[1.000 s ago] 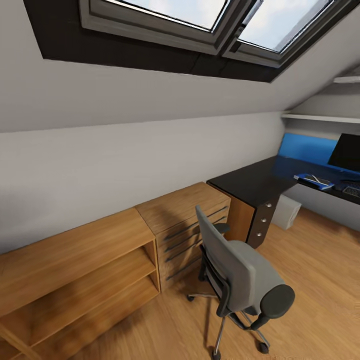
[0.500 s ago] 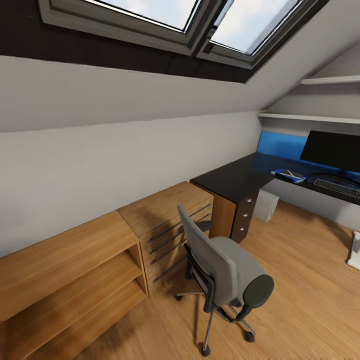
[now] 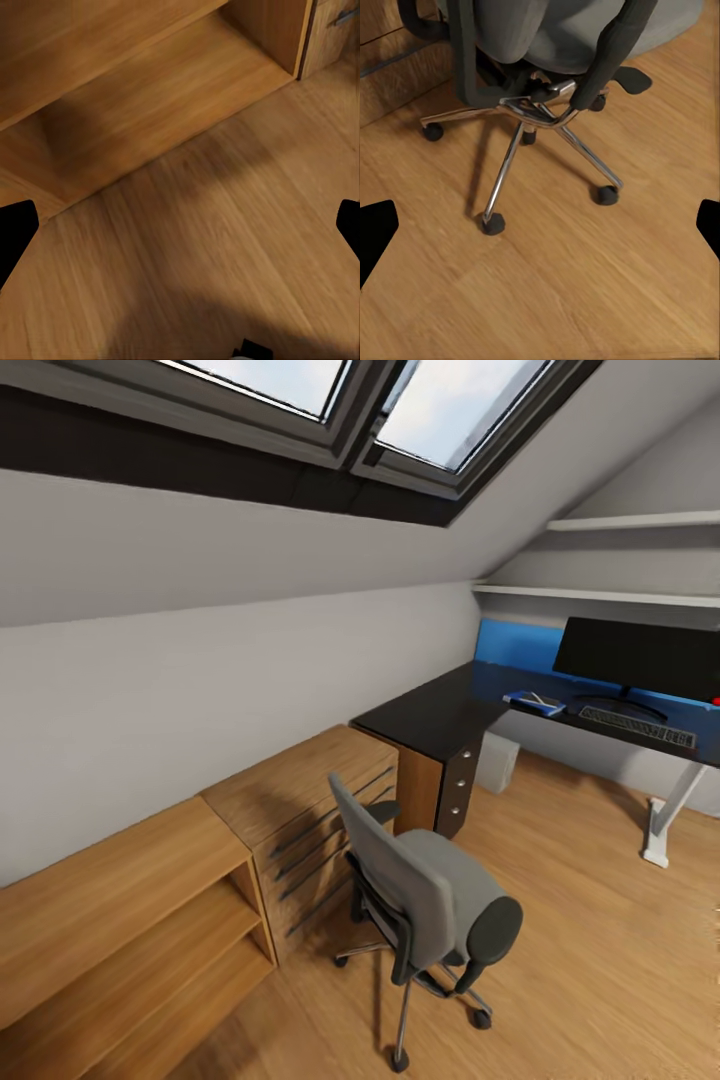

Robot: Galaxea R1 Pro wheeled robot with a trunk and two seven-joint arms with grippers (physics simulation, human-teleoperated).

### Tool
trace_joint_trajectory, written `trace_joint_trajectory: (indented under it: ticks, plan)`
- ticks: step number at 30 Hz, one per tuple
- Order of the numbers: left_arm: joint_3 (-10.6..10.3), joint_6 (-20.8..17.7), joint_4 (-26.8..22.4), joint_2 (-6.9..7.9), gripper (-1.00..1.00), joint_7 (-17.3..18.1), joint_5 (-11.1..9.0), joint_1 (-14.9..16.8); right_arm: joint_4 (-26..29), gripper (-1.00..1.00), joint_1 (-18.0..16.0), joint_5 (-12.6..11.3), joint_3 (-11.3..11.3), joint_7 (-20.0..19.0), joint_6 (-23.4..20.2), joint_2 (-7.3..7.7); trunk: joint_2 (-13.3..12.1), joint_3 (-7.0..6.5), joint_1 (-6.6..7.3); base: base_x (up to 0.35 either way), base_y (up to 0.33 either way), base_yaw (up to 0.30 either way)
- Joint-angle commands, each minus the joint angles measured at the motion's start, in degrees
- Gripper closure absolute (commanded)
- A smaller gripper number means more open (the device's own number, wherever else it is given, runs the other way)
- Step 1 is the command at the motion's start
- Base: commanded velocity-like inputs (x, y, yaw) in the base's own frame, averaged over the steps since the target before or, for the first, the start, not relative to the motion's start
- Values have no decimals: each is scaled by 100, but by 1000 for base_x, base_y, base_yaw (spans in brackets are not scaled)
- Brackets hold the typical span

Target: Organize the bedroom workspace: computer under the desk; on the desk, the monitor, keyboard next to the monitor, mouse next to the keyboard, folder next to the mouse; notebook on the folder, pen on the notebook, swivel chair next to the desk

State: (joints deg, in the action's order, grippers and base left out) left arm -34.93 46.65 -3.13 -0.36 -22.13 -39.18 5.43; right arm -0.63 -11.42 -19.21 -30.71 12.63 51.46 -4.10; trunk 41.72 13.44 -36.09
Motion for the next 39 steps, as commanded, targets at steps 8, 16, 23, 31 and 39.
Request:
trace_joint_trajectory:
  ticks: [8, 16, 23, 31, 39]
  plan:
    - [-49, 2, -3, 0, -100, -55, -5, 2, -7, -100, -5, -22, -49, 32, 14, -3, 6, 8, -3, 165, 285, -249]
    - [-49, 2, -3, 0, -100, -55, -7, 2, -7, -100, -4, -22, -49, 30, 14, -1, 6, 8, -3, 46, 66, -250]
    - [-49, 2, -3, 0, -100, -55, -7, 2, -7, -100, -4, -22, -49, 30, 14, 2, 6, 8, -3, 2, 3, -253]
    - [-49, 2, -3, 0, -100, -55, -6, 2, -7, -100, -5, -22, -49, 29, 14, 4, 6, 8, -3, 0, 156, -254]
    - [-49, 2, -3, 0, -100, -55, -3, 2, -7, -100, -4, -22, -49, 29, 14, 6, 6, 8, -3, 0, 299, -254]
